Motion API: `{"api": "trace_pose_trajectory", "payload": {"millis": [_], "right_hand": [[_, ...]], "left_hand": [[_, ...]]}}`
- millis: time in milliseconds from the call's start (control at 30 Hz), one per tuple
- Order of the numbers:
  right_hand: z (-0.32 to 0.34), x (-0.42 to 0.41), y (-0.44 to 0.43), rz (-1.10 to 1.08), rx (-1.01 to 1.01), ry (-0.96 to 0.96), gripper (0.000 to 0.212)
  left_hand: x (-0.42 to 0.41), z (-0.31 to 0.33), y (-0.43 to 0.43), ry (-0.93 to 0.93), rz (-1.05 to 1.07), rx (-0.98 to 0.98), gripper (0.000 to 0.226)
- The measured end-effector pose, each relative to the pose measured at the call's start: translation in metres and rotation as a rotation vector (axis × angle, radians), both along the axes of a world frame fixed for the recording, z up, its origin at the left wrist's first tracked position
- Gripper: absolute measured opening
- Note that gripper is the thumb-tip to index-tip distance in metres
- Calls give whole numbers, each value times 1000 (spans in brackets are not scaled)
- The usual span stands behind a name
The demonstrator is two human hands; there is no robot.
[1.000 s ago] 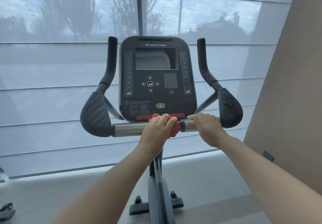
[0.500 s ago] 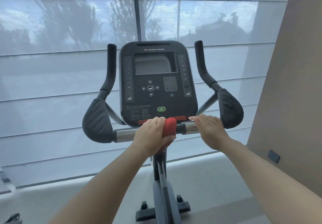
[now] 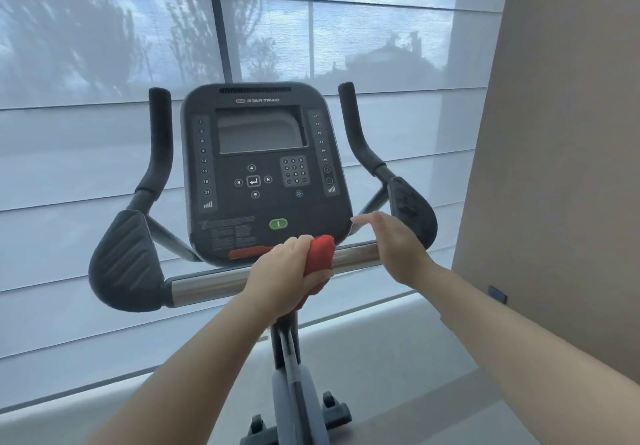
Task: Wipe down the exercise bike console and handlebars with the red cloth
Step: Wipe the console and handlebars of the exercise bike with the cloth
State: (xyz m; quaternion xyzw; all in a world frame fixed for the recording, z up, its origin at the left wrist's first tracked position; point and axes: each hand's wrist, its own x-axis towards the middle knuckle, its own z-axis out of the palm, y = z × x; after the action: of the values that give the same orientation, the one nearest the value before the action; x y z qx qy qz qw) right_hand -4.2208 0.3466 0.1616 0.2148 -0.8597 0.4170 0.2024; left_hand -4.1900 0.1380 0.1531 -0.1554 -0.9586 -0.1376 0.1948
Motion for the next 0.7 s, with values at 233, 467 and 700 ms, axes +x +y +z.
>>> {"api": "trace_pose_trajectory", "payload": {"millis": [233,467,700], "right_hand": [[17,-49,69,71,394,216,54],[2,-70,69,111,401,282,70],[-4,-74,72,123,265,358,63]], "left_hand": [[13,-11,35,73,170,107,53],[2,-6,93,46,198,107,51],[-23,4,124,-24,219,129,45]]}}
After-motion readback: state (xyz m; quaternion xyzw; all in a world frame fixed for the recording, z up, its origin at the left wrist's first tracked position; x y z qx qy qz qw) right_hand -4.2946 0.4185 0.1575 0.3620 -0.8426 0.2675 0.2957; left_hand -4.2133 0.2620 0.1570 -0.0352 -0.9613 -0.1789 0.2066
